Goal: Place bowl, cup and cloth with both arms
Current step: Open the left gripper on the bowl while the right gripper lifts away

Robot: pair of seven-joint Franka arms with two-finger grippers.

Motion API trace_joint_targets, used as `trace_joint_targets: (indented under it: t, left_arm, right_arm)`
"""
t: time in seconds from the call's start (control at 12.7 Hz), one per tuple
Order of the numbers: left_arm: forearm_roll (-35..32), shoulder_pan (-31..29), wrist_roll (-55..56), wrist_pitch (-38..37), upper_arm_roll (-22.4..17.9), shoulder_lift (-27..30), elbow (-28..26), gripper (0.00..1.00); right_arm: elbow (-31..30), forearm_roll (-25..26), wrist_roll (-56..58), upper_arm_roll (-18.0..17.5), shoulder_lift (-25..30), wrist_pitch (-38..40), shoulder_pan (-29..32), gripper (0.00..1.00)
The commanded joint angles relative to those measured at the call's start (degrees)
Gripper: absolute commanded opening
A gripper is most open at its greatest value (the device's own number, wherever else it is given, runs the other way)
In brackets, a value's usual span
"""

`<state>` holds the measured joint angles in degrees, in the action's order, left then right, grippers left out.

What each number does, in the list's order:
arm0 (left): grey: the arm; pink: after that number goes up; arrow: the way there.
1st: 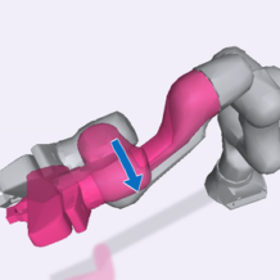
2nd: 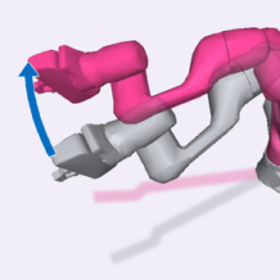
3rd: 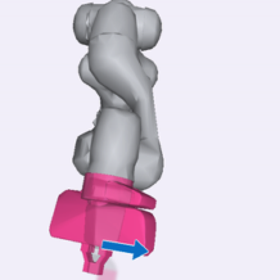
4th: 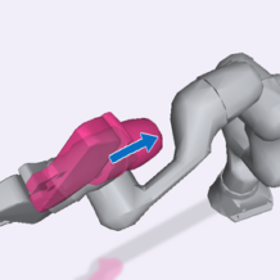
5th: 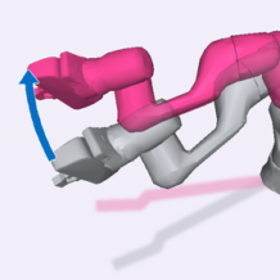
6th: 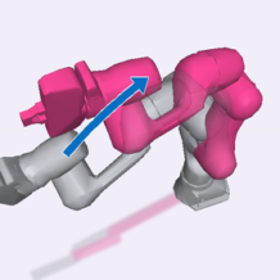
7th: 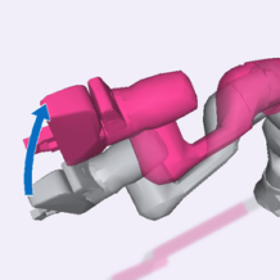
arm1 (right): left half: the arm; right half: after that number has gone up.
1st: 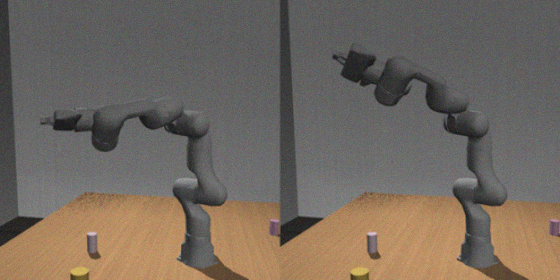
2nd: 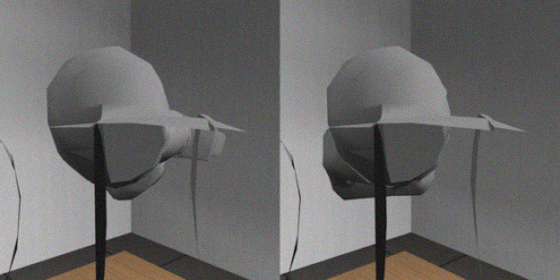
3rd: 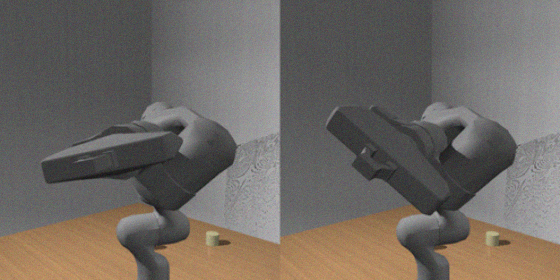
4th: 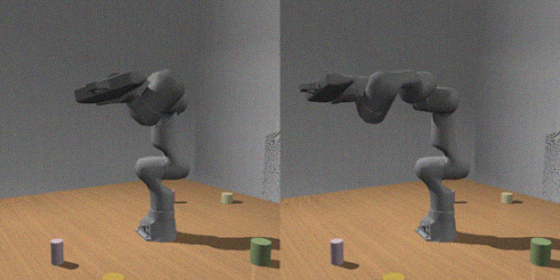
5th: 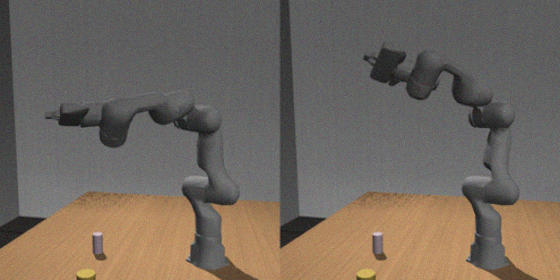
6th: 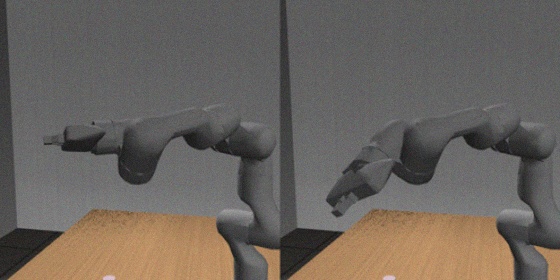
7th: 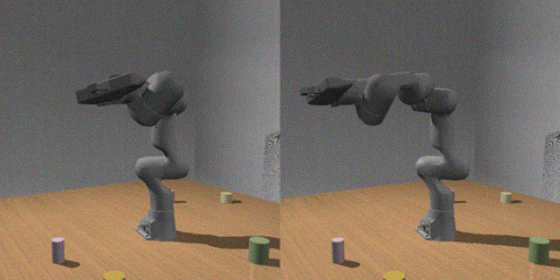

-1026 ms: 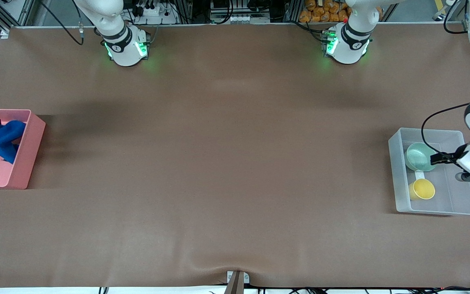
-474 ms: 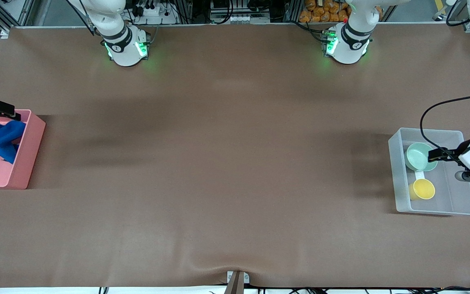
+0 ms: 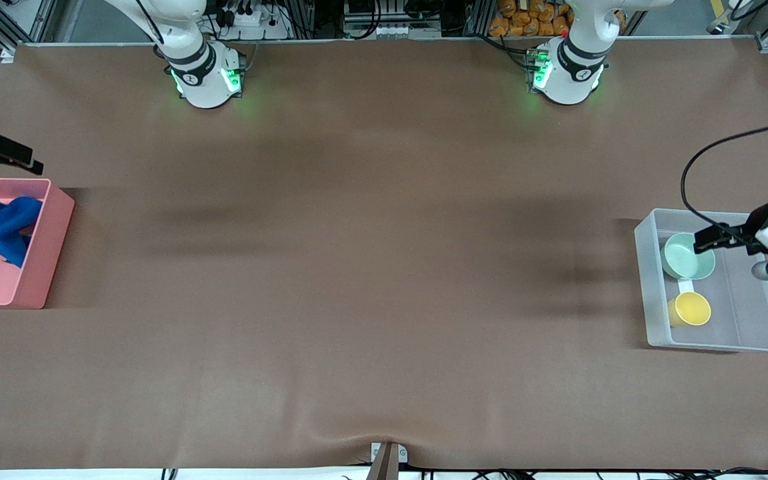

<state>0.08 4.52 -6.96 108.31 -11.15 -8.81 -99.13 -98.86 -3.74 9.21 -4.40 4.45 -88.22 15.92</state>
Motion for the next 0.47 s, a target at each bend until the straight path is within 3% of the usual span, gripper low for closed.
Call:
trace_joint_targets:
  t: [0.0,0.24,0.39]
  left_arm:
    - [0.19,-0.30,3.79,-5.89,3.05,7.38,-1.24,1.00]
    - [0.10,-0.65,4.14,-11.79,6.22,15.28,-3.16,1.00]
    - [1.50,-1.44,5.36,-11.89,7.80,18.56,-4.41,1.00]
  right_arm:
    - [-0.72,-1.10,-3.23,0.45,2.75,0.15,-2.03,1.00]
    - [2.86,-0.31,-2.45,2.19,2.49,0.41,-5.63,1.00]
    - [5.42,0.39,-1.04,4.74,1.70,-0.11,-9.65,1.00]
